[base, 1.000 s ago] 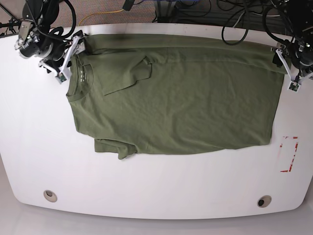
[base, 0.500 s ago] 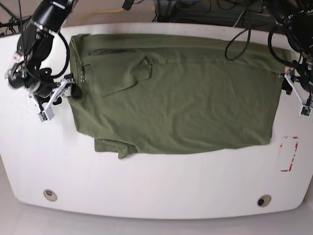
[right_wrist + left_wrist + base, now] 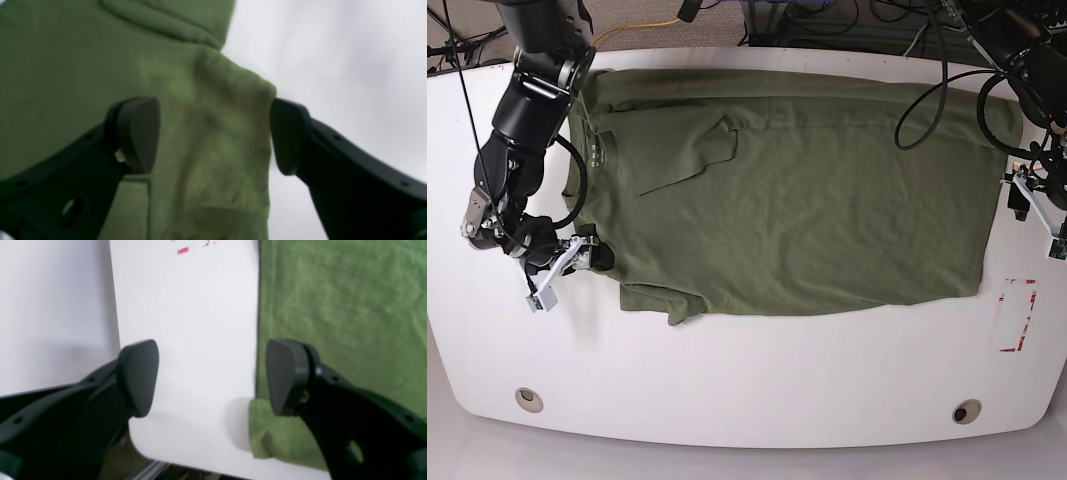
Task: Fold the T-shirt properly
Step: 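Release the shirt and grasp its opposite edge with both grippers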
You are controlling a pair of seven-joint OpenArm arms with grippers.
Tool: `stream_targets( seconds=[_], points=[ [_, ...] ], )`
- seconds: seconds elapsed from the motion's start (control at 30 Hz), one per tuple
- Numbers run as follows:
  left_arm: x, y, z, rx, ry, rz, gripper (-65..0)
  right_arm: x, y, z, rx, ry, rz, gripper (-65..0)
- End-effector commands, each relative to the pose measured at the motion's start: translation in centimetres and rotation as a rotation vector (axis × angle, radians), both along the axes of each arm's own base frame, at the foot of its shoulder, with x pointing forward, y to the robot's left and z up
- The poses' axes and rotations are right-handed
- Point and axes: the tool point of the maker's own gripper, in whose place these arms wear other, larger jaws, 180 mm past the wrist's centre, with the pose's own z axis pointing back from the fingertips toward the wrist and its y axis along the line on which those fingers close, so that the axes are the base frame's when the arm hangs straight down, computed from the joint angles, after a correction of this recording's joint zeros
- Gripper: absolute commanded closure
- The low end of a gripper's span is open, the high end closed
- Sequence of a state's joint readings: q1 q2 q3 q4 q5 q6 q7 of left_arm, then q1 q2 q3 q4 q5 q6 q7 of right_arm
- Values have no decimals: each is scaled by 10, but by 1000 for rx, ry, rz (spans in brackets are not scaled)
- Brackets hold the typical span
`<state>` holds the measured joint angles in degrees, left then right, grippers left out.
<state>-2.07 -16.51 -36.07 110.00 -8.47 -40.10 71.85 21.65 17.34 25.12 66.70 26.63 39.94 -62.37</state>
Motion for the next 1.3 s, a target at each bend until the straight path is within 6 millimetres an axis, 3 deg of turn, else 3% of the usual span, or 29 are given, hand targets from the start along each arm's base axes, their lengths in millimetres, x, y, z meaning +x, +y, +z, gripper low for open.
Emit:
stream_targets(
  seconds=[0.0, 0.33, 0.43, 0.5, 0.63, 0.77, 0.93, 1.07, 1.27],
  points=[
    [6, 3, 14, 20, -41, -6, -458, 15, -9, 2, 0, -20, -12, -487],
    [15, 5, 24, 15, -80, 4, -464, 19, 0, -28, 62, 17, -17, -487],
    [21, 8, 18, -18, -72, 14, -464, 19, 7, -29, 73, 18, -10, -441],
    [32, 10, 15, -53, -87, 19, -465, 21, 19, -30, 91, 18, 2, -354],
    [53, 13, 3, -129, -140, 32, -467, 22, 24, -31, 98, 17, 7, -151],
    [76, 9, -9, -215, -184, 23, -468, 22, 25, -31, 99, 17, 8, -21],
    [106, 1, -35, -343, -199, 39, -518, 22, 25, -31, 100, 19, 7, 0],
    [120, 5, -52, -427, -233, 119, -546, 22, 23, -31, 98, 19, 5, 0],
    [137, -10, -78, -480, -204, 90, -558, 21, 23, -32, 99, 21, 6, 0]
  ],
)
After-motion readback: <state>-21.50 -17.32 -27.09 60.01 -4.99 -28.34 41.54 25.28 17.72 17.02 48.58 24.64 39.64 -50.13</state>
